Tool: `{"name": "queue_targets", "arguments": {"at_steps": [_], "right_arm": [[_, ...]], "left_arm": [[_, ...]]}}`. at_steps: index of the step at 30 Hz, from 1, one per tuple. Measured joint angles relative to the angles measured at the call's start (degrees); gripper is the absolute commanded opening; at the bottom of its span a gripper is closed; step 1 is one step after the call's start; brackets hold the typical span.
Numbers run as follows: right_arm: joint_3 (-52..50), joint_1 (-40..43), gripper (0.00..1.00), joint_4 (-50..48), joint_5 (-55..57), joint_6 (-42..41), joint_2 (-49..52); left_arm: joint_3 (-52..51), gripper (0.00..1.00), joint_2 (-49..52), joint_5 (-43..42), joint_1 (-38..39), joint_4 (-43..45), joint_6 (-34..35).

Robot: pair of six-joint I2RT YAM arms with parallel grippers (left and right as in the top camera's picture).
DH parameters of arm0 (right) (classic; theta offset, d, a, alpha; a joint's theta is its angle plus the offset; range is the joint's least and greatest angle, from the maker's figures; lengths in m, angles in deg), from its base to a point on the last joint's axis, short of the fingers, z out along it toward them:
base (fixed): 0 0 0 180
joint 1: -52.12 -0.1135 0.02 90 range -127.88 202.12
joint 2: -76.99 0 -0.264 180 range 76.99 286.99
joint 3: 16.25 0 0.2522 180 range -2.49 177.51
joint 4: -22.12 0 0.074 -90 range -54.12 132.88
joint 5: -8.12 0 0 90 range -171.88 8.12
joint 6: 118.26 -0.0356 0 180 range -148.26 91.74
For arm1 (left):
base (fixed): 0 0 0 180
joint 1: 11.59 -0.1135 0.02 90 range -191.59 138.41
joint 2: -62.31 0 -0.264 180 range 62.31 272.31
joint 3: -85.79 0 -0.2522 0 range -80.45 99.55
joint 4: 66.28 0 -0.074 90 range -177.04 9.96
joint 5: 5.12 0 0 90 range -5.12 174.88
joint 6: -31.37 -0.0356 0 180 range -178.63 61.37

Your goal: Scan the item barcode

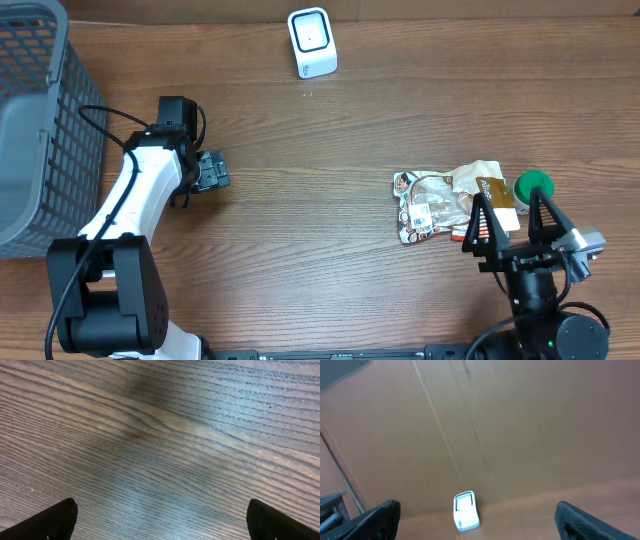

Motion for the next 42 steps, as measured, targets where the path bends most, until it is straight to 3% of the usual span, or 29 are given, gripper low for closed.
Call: {"name": "queue_targets", "arguments": {"at_steps": [6,23,32,36,42], "right_arm": [[-6.1,0.0,1.00,-10.0,0.0,0.0,-0.3],[-12.8,0.0,1.00,-13.2,0.3,0.0,-2.7],[-18.1,0.0,1.00,-21.0,0.7,0.6,-2.7],[-18.3,0.0,1.00,-20.2,0.7,1.8,-2.7],[-18.4,0.0,1.00,-10.2,0.7,3.1,-2.8]], "left_arm": [[0.0,1.00,0.0,0.0,0.0,0.0,0.0],[0.0,1.00,0.0,0.0,0.0,0.0,0.0],[0.0,1.00,0.0,0.0,0.0,0.0,0.0],[0.0,1.00,0.0,0.0,0.0,0.0,0.0],[0.0,1.00,0.0,0.0,0.0,0.0,0.0]]}}
